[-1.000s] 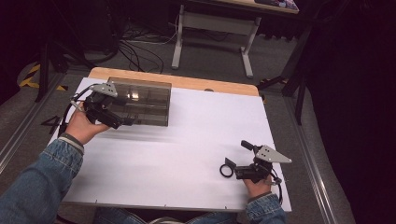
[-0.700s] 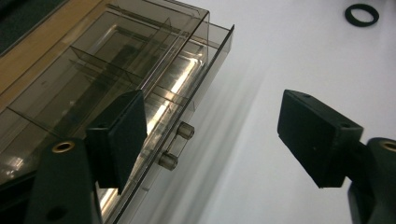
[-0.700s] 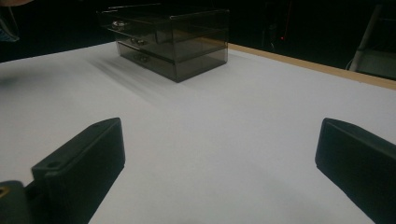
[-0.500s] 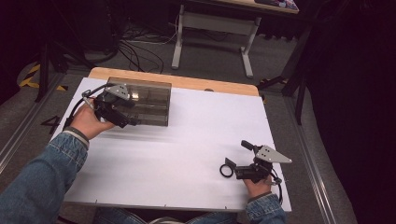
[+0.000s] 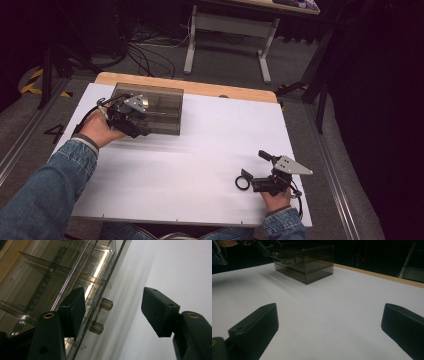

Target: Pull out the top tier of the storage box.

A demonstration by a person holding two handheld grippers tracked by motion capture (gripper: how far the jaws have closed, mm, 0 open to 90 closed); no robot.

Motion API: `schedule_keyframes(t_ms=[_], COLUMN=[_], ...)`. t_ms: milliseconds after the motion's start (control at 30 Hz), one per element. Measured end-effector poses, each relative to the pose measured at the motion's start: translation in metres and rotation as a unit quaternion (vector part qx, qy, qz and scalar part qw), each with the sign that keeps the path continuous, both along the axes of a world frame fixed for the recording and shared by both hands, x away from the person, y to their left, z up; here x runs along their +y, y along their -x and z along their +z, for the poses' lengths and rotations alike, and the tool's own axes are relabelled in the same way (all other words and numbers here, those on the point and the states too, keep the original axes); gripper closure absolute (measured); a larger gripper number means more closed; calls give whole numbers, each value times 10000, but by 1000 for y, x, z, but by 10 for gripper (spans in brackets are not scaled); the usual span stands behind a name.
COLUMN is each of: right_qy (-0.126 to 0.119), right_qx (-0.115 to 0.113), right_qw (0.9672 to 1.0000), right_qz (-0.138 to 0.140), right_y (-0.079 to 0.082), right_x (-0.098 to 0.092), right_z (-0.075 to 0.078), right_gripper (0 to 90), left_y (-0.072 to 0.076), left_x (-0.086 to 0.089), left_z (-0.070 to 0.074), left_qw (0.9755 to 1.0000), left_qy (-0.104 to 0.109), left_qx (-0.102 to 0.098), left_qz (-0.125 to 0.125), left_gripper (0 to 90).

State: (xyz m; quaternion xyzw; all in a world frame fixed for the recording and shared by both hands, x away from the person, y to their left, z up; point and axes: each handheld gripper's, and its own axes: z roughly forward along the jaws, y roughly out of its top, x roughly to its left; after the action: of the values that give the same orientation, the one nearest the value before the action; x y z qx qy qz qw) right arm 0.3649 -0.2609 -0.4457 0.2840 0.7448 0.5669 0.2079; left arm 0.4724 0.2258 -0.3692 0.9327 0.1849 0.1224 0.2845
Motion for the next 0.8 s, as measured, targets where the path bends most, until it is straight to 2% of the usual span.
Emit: schedule_keyframes(t_ms=[267,500,600,800], right_qy=[2,-7,-12,-24], right_qx=[0,7,5,10], right_qw=[10000,10000,10000,10000], right_qz=[3,12,21,33], right_y=[0,0,0,0], right_x=[0,0,0,0], right_z=[0,0,0,0], right_gripper=[17,17,17,17], left_y=[1,-2,-1,1], left_x=[-7,-5,-6,-7], left_z=[-5,-9,-8,-7], left_qw=[9990,9985,9976,9970], left_qy=[-308,-421,-517,-595], left_qx=[-320,-356,-461,-504], left_qz=[-61,-3,33,14], left_gripper=[498,575,647,655])
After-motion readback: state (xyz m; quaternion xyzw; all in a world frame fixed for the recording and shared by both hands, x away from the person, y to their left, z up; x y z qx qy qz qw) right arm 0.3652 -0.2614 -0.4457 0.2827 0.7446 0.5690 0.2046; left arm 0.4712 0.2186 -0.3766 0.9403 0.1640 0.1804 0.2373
